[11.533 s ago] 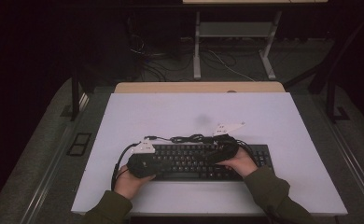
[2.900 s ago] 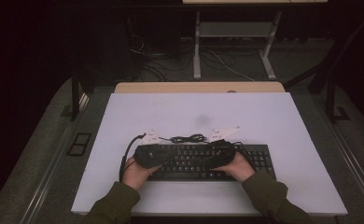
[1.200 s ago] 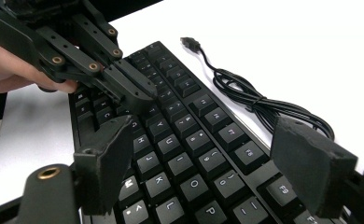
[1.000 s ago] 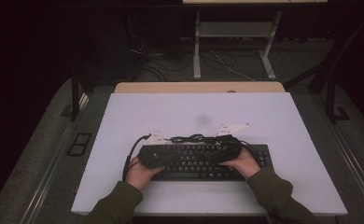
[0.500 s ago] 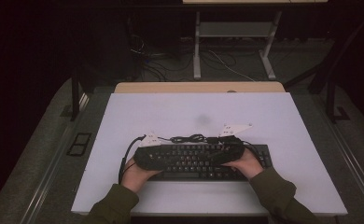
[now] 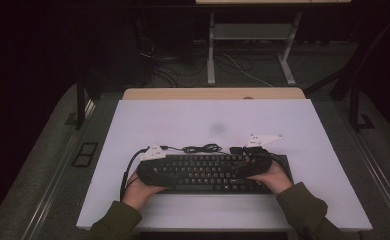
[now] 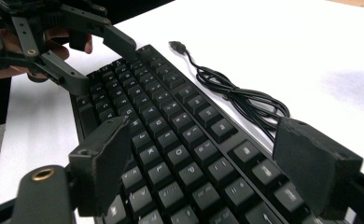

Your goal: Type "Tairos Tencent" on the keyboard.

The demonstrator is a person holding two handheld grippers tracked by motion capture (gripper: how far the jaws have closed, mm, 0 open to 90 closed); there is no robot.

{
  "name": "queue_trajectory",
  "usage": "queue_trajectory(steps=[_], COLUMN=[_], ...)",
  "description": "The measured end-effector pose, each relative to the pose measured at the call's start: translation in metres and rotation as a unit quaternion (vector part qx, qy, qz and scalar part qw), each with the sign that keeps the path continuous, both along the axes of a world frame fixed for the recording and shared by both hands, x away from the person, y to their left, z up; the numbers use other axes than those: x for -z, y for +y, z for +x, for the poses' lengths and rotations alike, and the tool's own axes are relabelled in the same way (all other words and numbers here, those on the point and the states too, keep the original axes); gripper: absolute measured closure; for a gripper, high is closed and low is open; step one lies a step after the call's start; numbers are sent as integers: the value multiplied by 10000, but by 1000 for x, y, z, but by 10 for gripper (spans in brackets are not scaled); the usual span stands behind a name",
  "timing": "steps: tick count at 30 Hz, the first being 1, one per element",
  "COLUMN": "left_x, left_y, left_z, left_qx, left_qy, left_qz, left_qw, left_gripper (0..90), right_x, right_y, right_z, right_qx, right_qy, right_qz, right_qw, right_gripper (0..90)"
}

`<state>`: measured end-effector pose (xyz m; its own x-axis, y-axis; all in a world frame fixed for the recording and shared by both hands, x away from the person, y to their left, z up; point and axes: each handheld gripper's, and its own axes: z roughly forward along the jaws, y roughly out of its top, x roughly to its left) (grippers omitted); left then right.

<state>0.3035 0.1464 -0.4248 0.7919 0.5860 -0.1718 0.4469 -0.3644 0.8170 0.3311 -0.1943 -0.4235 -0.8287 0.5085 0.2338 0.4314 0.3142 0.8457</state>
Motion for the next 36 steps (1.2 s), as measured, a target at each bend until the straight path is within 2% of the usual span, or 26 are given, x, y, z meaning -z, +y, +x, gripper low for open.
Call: queue_trajectory(steps=[11, 15, 19, 23, 27, 36], left_x=[-3, -2, 0, 1, 2, 3], left_y=[19, 22, 24, 25, 24, 27], left_z=[-10, -13, -15, -15, -17, -18], left_qx=[-124, -126, -184, -175, -121, -144], left_qy=[-44, -80, -96, -41, -71, -120], left_qz=[-17, 9, 26, -9, 100, 106], left_qw=[9999, 9999, 9998, 9998, 9999, 9998], left_gripper=[123, 102, 37, 1, 0, 0], right_x=[4, 4, 8, 9, 10, 13], right_y=[-24, -34, -42, -50, -58, -80], right_z=[-18, -25, -32, -38, -43, -52], right_qx=[13, 67, 90, 144, 183, 330], right_qy=[-10, -34, 4, -12, -22, -12], right_qz=[-69, -86, -141, -170, -217, -261], right_qw=[10000, 9999, 9999, 9998, 9996, 9991], right_gripper=[181, 181, 181, 181, 180, 180])
